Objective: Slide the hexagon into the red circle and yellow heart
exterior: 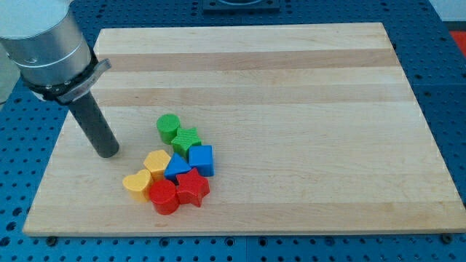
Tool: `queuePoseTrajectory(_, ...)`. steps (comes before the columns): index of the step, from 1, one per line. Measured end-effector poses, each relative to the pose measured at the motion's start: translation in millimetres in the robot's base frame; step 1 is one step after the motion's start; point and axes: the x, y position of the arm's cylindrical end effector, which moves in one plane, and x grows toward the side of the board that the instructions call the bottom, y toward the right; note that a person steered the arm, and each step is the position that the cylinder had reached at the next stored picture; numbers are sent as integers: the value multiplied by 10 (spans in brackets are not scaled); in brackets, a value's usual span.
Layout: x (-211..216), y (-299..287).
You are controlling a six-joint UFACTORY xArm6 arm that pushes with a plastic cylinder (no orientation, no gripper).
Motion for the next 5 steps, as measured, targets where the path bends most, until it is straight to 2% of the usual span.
queuePoseTrajectory(1, -8, 69)
queuePoseTrajectory(3, -139, 1061)
queuePoseTrajectory(5, 9, 896)
